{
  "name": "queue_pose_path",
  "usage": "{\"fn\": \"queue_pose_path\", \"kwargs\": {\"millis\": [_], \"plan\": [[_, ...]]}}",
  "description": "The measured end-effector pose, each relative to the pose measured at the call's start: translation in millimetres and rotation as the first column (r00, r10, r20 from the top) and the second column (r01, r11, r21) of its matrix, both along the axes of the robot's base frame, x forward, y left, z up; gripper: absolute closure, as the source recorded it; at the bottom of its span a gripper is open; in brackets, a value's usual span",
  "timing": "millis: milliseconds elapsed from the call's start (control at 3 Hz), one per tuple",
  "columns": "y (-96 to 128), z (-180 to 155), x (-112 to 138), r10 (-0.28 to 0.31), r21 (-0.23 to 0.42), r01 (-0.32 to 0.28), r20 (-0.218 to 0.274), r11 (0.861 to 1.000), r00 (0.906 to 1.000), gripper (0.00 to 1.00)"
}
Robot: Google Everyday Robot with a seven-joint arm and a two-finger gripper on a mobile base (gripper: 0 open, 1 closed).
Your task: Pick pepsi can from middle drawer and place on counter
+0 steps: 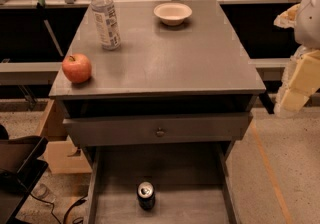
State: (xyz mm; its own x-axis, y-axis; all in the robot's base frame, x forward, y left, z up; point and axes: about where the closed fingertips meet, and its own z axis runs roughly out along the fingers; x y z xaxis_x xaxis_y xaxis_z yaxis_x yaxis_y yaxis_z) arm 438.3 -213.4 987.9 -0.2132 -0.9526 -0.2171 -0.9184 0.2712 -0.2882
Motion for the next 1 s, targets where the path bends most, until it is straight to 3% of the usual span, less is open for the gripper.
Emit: {"fn": "queue_pose_path", "kwargs": {"millis": [333, 667, 1000], "plan": [[0.0, 0.0, 0.0, 0.000, 0.000, 0.000, 0.000, 1.000, 1.0000, 0.00], [-2.1, -13.9, -4.6, -0.002, 0.083, 0.000, 0.019, 0.997, 0.9998, 0.00], [-10.1, -60.9, -23.2, 0.007, 0.212, -0.016, 0.046, 0.977, 0.9989, 0.00]]}}
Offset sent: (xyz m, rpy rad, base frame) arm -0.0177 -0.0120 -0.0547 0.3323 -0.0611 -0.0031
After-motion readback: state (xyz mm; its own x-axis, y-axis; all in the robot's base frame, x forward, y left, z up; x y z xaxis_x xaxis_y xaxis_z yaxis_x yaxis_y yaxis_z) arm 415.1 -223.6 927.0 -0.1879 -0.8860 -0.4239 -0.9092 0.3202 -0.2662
